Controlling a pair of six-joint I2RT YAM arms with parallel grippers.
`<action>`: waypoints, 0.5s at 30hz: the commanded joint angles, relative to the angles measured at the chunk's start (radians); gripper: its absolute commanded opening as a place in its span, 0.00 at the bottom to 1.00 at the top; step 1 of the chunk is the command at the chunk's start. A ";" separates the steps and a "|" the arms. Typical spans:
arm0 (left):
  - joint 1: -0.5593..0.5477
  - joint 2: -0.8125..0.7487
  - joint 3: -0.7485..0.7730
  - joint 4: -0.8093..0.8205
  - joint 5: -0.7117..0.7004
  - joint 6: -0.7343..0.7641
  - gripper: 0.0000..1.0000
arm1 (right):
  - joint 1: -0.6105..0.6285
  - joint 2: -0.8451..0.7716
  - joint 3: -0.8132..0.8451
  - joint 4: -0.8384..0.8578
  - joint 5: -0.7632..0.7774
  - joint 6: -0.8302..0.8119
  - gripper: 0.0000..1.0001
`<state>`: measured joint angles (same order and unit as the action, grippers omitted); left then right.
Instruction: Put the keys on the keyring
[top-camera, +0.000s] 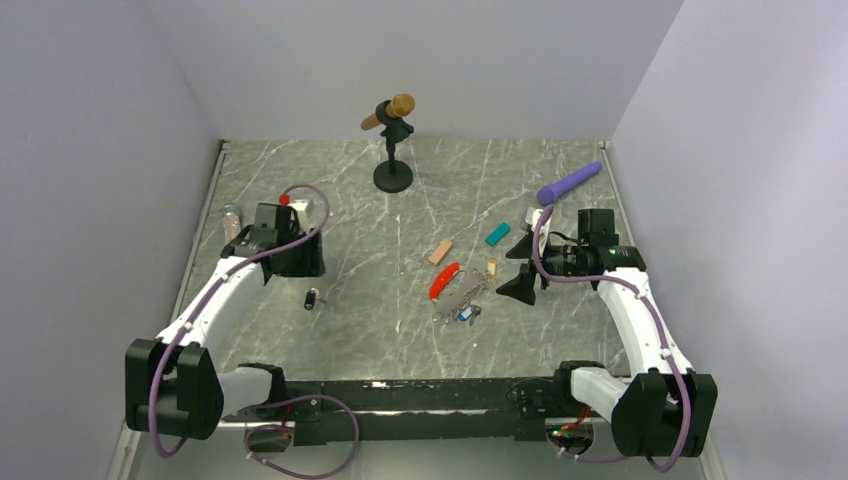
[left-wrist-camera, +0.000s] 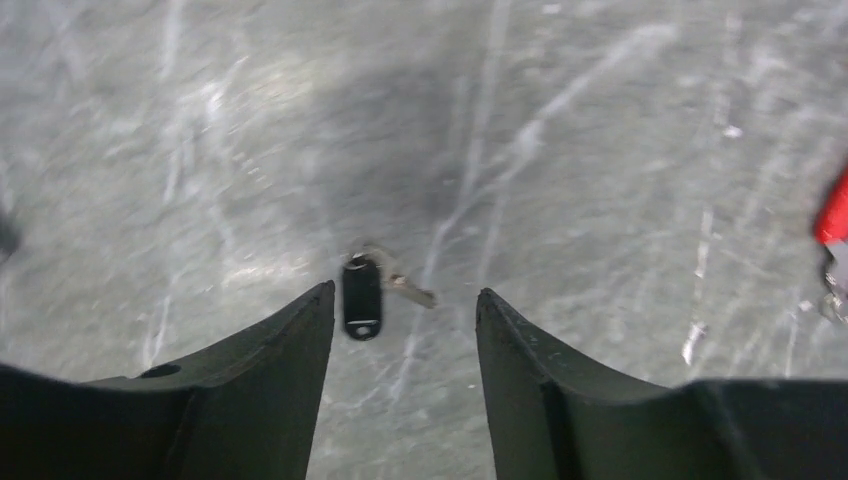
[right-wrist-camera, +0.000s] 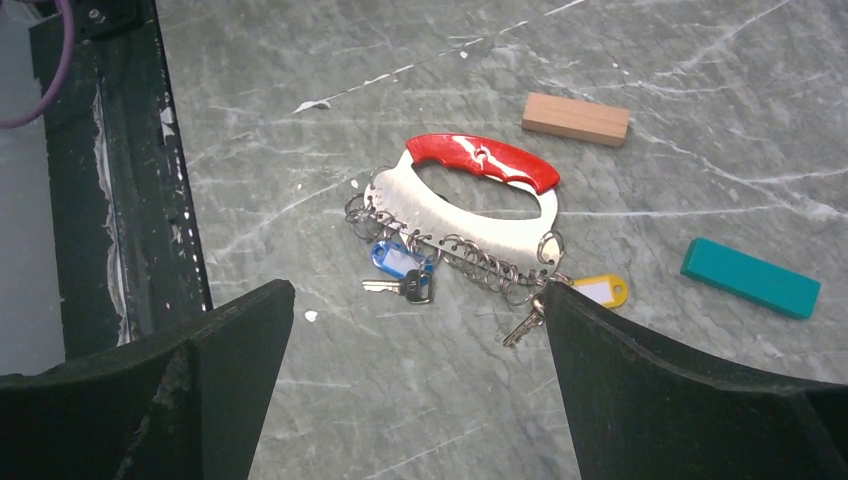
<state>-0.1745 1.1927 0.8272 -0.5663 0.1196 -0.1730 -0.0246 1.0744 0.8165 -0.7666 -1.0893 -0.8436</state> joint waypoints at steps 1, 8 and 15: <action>0.122 0.004 -0.035 0.007 -0.020 -0.019 0.56 | 0.004 -0.021 0.010 0.002 -0.013 -0.022 1.00; 0.171 0.188 0.012 -0.008 0.082 0.000 0.43 | 0.009 -0.037 0.004 0.004 -0.013 -0.019 1.00; 0.219 0.273 0.054 -0.017 0.133 0.026 0.35 | 0.018 -0.042 0.007 0.001 -0.003 -0.022 1.00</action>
<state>0.0223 1.4384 0.8200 -0.5812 0.1925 -0.1726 -0.0124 1.0515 0.8165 -0.7666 -1.0813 -0.8433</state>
